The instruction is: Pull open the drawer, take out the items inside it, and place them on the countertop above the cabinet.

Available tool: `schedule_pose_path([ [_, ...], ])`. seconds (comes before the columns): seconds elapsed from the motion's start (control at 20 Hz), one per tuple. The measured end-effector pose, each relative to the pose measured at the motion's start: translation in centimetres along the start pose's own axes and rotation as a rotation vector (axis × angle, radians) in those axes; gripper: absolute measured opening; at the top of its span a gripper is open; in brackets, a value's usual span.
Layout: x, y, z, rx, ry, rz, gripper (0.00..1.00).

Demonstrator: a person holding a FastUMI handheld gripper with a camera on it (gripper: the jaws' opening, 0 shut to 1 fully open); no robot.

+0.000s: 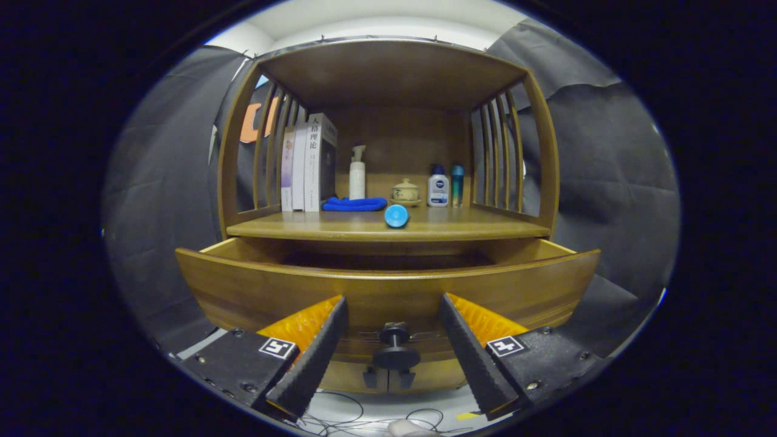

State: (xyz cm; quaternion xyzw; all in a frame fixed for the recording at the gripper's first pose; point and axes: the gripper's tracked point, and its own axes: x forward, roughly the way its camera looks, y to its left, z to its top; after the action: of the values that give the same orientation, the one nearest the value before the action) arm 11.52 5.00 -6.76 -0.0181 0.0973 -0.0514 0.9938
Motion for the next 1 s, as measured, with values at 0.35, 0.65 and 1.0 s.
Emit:
schedule_pose_path([
  [0.35,4.6,0.3,1.2,0.005,0.040,-0.005,1.00],
  [0.65,8.2,0.4,1.8,-0.022,0.025,-0.011,0.99],
  [1.0,9.1,0.6,0.6,0.002,-0.005,0.009,0.99],
])
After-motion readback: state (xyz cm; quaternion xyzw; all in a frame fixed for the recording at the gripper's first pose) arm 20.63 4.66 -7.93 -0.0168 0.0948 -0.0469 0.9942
